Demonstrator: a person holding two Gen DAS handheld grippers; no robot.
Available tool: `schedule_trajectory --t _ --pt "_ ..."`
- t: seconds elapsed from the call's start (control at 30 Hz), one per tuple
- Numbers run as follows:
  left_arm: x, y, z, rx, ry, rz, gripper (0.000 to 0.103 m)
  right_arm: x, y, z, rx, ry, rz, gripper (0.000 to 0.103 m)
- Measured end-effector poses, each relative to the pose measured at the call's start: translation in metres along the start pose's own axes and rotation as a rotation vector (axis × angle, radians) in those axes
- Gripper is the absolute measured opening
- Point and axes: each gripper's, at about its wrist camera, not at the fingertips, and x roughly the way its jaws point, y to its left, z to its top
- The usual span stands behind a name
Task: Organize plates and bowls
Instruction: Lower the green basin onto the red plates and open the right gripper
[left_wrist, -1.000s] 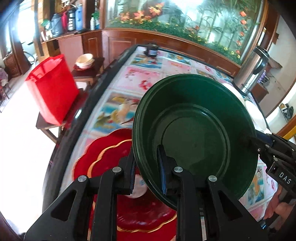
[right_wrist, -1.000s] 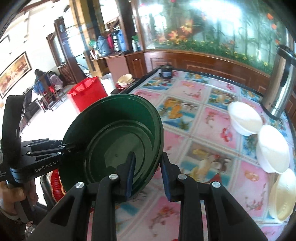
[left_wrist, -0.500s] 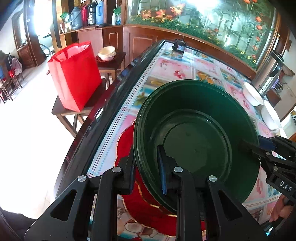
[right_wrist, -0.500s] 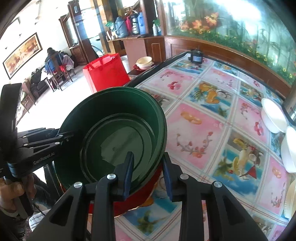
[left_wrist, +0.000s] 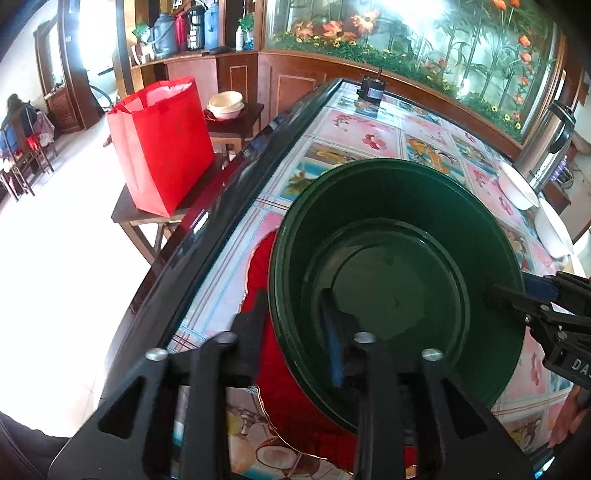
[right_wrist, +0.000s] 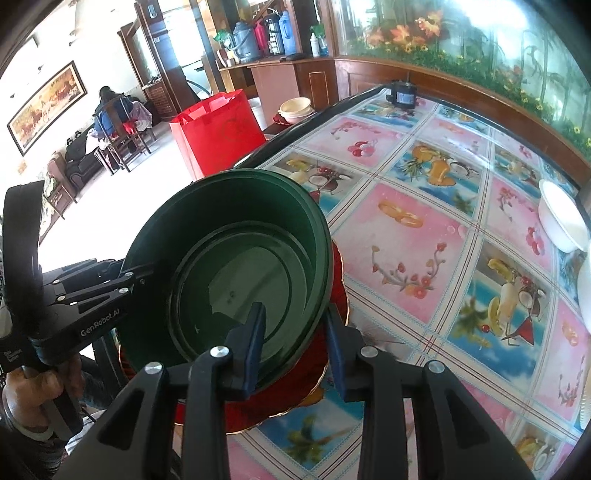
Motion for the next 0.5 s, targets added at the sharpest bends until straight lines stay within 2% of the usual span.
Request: schedule_trajectory --t 0.07,0.17,0.23,0.37,0.5 --pt "-0.001 -0.001 -0.001 0.004 -0.002 -0.017 0.047 -0.001 0.001 -0.002 -0.003 0.004 -0.001 0.040" --pt "-0.005 -0.005 0.000 0.013 -0.021 0.003 0.050 -0.005 -0.002 -0.003 0.011 -0.009 0.005 0.052" --pt "-0.010 -0.007 0.000 0.021 -0.041 0.028 0.051 -0.009 -0.004 -0.004 0.023 -0.020 0.002 0.053" --pt "-0.026 -0.012 0.003 0.040 -0.108 0.072 0.060 -0.021 -0.010 -0.008 0.043 -0.039 0.000 0.057" --pt "-0.046 -0.026 0.009 0.069 -0.185 0.084 0.061 -0.033 -0.018 -0.011 0.070 -0.069 -0.008 0.062"
